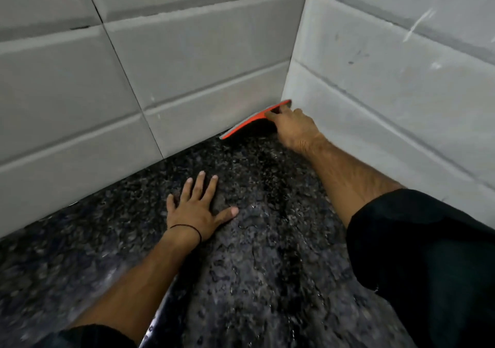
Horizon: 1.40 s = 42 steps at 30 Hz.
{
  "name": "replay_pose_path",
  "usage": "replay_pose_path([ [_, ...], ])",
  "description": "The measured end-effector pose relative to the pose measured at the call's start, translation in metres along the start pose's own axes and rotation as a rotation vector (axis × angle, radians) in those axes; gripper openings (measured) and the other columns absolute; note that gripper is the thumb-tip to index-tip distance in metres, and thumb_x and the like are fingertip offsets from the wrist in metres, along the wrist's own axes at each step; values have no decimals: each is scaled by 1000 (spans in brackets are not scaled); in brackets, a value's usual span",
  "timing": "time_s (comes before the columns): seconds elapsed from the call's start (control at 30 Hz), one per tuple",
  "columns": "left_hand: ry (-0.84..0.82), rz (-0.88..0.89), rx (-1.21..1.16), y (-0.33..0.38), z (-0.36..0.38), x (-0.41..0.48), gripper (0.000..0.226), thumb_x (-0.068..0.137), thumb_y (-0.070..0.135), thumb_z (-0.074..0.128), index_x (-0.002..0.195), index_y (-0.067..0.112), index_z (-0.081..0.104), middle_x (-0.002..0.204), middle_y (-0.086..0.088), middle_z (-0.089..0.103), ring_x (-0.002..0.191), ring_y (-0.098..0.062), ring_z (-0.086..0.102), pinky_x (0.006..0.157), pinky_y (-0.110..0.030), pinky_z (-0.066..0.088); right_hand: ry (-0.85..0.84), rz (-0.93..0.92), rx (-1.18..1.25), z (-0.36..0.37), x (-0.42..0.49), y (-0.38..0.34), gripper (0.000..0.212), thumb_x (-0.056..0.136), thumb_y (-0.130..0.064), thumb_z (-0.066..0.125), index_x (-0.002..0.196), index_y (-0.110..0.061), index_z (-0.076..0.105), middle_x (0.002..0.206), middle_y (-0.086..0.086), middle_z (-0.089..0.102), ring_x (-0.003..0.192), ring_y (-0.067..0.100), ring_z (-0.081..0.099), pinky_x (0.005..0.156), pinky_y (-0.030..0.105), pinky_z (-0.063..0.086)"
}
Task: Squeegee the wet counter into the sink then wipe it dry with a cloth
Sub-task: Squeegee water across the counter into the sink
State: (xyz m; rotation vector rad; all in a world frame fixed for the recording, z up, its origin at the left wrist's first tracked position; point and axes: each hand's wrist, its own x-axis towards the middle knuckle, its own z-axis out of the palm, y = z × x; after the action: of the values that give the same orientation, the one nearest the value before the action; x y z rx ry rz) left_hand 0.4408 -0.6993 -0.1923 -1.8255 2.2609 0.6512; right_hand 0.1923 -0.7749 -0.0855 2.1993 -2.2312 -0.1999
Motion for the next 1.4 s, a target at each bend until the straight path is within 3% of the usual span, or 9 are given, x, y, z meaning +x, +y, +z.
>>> replay_pose_path([
  [0.17,-30,-4,-17,0,-3,6,104,67,94,28,149,49,-16,159,17,-26,150,-17,-18,117,-58,-1,-21,-15,-65,-1,33,-13,44,96,-10,46,137,-23,54,132,12,56,120,36,56,95,45,47],
  [0.37,-28,1,-41,0,-4,7,103,69,92,36,150,49,-13,160,16,-23,150,-17,-16,116,-60,0,-84,17,-12,1,29,-13,47,91,-14,50,136,-25,58,132,15,59,121,35,57,98,44,48],
  [0.47,-40,-1,-65,0,-6,8,104,69,91,38,150,49,-11,160,16,-23,150,-18,-16,116,-61,0,-139,25,-8,-9,15,-14,41,90,-21,53,131,-22,61,120,13,64,110,32,62,89,40,51],
  [0.57,-51,9,-79,0,-10,4,104,70,90,40,152,48,-8,161,15,-21,151,-18,-14,115,-62,-1,-207,40,-32,-17,-20,-6,37,90,-24,54,126,-23,63,112,9,67,101,29,65,81,36,51],
  [0.83,-40,83,-165,-4,-29,-35,92,84,66,57,156,37,7,165,5,-6,152,-25,1,116,-61,14,-376,167,-23,-23,-180,44,36,93,-41,55,129,-40,60,118,2,69,103,24,65,88,37,55],
  [0.97,41,153,-141,-1,-17,-68,85,87,64,53,156,34,13,165,4,1,152,-25,5,119,-57,15,-456,242,-76,-27,-231,54,40,90,-28,53,130,-28,60,119,7,66,104,26,64,87,36,54],
  [1.13,59,118,-101,-17,-16,-94,93,83,74,48,156,33,10,165,4,1,152,-24,3,120,-56,11,-407,262,-43,-47,-228,42,19,90,-24,57,107,-20,66,103,7,69,92,25,64,83,36,55],
  [1.27,-46,-26,-69,-48,-25,-100,117,71,79,59,157,29,-2,164,2,-15,151,-26,-9,120,-56,5,-321,152,151,-51,-173,3,35,89,-24,60,124,-23,63,111,9,70,101,27,64,90,36,52],
  [1.4,-134,-140,-89,-73,-27,-98,140,61,78,70,154,24,-19,159,-5,-32,148,-27,-23,119,-54,0,-337,0,254,-43,-106,-53,65,83,-11,60,146,-14,42,137,23,50,122,36,53,102,35,46],
])
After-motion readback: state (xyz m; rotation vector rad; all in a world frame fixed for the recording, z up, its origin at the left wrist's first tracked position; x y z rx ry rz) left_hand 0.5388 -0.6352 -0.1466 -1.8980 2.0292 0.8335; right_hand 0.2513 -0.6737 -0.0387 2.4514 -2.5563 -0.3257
